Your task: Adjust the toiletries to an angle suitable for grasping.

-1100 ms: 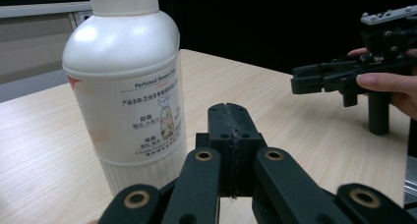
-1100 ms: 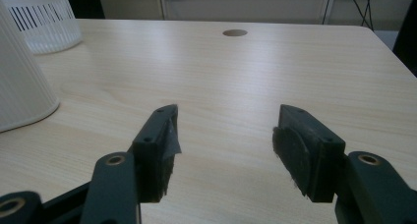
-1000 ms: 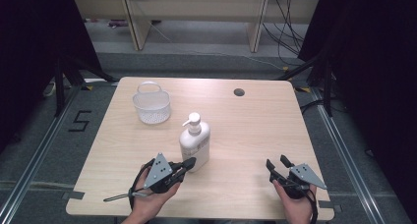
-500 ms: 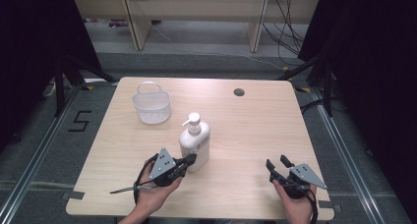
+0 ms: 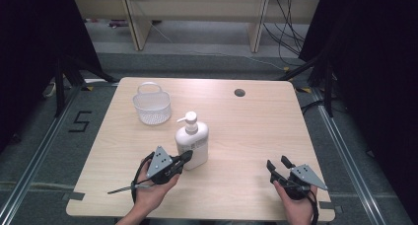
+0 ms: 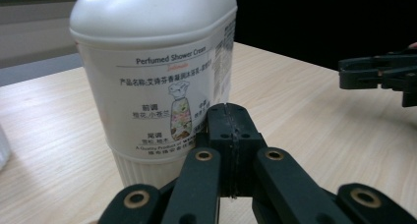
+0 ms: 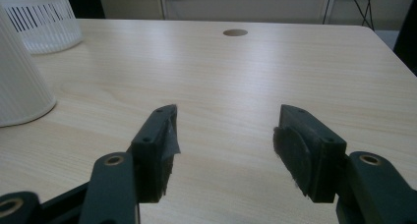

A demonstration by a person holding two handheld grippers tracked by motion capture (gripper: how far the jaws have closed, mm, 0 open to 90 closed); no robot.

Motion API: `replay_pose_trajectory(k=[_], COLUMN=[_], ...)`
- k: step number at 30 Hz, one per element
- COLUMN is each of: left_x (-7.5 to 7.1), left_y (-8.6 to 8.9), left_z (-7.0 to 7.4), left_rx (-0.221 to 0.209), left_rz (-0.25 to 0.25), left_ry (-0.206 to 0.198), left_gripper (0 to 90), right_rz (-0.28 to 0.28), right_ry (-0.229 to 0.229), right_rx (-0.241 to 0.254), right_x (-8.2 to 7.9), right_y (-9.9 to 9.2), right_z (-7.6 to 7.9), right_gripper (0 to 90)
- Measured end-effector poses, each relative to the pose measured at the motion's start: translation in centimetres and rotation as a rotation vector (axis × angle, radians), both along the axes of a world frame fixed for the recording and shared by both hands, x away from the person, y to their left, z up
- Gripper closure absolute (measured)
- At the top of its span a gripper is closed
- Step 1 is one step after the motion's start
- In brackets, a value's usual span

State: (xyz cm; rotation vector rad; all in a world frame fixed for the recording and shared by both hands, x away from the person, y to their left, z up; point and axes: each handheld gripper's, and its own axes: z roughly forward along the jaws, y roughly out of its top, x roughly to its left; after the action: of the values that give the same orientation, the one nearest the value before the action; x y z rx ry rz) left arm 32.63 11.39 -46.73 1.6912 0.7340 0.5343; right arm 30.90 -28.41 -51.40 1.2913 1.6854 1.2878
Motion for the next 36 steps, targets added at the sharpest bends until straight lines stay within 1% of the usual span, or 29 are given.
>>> replay_pose_trajectory(k=[4,5,6,8,9,10,12,14,15,16,17,21,23,25,29,31,36], left_x=[0.1,0.3,0.3,0.5,0.5,0.7,0.8,1.0,1.1,1.1,1.3,1.7,1.9,2.1,2.4,2.6,2.6], left_y=[0.2,0.3,0.5,0.5,0.8,0.9,1.1,1.4,1.5,1.5,1.7,2.1,2.2,2.3,2.4,2.5,2.5], left_z=[0.1,0.0,0.0,0.0,0.0,0.0,0.0,0.0,0.0,0.0,0.0,0.0,-0.1,0.0,0.1,0.0,0.0], left_rx=[0.0,-0.01,-0.006,-0.011,-0.002,-0.014,-0.014,-0.005,-0.005,-0.005,-0.003,0.0,-0.01,-0.005,-0.005,-0.021,-0.016], left_rz=[0.017,0.021,0.028,0.026,0.045,0.045,0.061,0.077,0.084,0.084,0.098,0.12,0.127,0.141,0.157,0.162,0.17], left_ry=[-0.003,-0.012,-0.009,-0.013,-0.005,-0.012,-0.009,-0.003,-0.003,-0.003,-0.001,0.001,-0.003,0.0,0.001,-0.001,0.003], left_gripper=[89.8,89.8,89.8,89.8,89.8,89.8,89.8,89.8,89.8,89.8,89.8,89.8,89.8,89.8,89.8,89.8,89.8], right_rz=[0.001,0.0,-0.001,0.002,0.0,-0.001,0.002,0.009,0.01,0.019,0.011,0.01,0.013,0.01,0.005,0.004,0.009], right_ry=[-0.001,0.001,-0.003,0.005,0.005,0.005,0.005,0.021,0.023,0.015,0.019,0.013,0.015,0.007,0.007,0.008,0.007], right_rx=[0.001,0.0,-0.006,0.001,0.0,-0.001,0.003,-0.004,0.002,0.015,0.004,0.003,0.004,0.007,0.004,0.004,0.007], right_x=[0.0,0.0,0.0,0.0,0.0,0.0,0.0,0.0,0.0,0.0,0.0,0.0,0.0,0.0,0.0,0.0,0.0], right_y=[0.0,0.0,0.0,0.0,0.0,0.0,0.0,0.0,0.0,0.1,0.0,0.0,0.0,0.1,0.0,0.0,0.0], right_z=[0.0,0.0,0.0,0.0,0.0,0.0,0.0,0.1,0.1,0.0,0.0,0.0,0.0,0.0,0.0,0.0,0.0], right_gripper=[41.5,41.6,41.6,41.5,41.6,41.5,41.6,41.6,41.6,41.5,41.6,41.5,41.5,41.5,41.5,41.5,41.5])
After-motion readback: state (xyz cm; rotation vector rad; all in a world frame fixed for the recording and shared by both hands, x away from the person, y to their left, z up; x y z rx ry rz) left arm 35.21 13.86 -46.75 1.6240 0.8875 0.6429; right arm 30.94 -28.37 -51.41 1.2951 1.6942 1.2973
